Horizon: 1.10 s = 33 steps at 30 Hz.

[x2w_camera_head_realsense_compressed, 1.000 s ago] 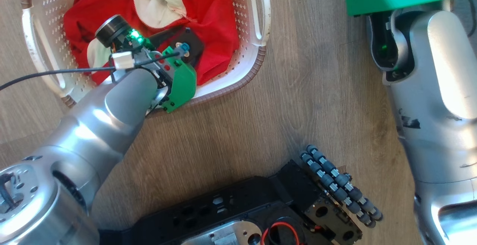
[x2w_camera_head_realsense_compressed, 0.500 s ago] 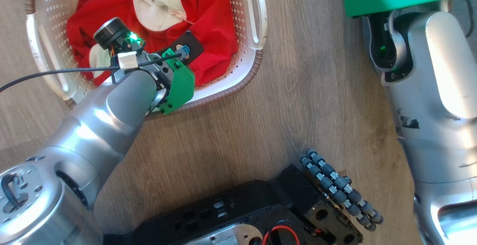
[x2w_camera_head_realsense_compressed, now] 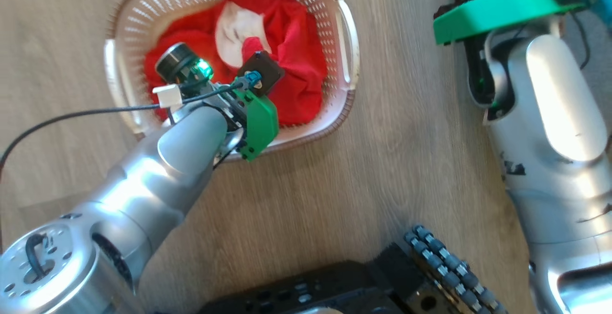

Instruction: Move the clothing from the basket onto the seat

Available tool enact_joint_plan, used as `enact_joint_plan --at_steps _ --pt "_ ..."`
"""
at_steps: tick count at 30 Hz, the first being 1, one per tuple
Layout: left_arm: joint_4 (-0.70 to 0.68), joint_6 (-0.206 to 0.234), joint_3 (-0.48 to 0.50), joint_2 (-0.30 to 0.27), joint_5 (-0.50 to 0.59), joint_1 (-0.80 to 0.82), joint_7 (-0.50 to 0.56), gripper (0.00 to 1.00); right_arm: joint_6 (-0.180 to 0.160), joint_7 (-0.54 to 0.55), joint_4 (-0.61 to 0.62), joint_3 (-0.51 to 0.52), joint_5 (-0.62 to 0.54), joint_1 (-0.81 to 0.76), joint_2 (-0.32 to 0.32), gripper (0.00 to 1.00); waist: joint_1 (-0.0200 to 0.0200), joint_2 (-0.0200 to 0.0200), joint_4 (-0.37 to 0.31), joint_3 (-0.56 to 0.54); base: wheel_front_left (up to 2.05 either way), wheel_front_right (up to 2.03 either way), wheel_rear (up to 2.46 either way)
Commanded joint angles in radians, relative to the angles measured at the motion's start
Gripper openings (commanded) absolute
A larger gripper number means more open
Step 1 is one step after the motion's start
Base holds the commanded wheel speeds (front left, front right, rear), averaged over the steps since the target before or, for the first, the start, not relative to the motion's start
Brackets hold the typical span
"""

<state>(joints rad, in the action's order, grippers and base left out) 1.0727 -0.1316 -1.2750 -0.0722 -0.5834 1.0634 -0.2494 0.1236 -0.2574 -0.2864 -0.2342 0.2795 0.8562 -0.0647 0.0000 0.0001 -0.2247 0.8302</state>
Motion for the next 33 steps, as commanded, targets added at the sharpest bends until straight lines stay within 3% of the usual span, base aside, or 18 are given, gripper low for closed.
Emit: enact_joint_plan --at_steps 1,25,33 --pt "-0.027 0.001 0.025 0.011 -0.01 -0.015 -0.011 0.0 0.007 -0.004 0.021 -0.012 -0.01 -0.043 0.014 1.0 0.0 -0.0001 0.031 -0.051 0.0 0.0 0.0" --pt "-0.333 0.001 0.387 -0.012 0.047 -0.258 -0.012 0.0 0.007 -0.004 -0.108 -0.066 -0.023 -0.208 -0.013 1.0 0.0 -0.0001 0.144 -0.471 0.0 0.0 0.0" --pt "-0.429 0.001 0.439 -0.021 0.016 -0.292 -0.012 0.0 0.007 -0.004 -0.131 -0.087 0.008 -0.277 -0.033 1.0 0.0 -0.0001 0.164 -0.596 0.0 0.0 0.0"
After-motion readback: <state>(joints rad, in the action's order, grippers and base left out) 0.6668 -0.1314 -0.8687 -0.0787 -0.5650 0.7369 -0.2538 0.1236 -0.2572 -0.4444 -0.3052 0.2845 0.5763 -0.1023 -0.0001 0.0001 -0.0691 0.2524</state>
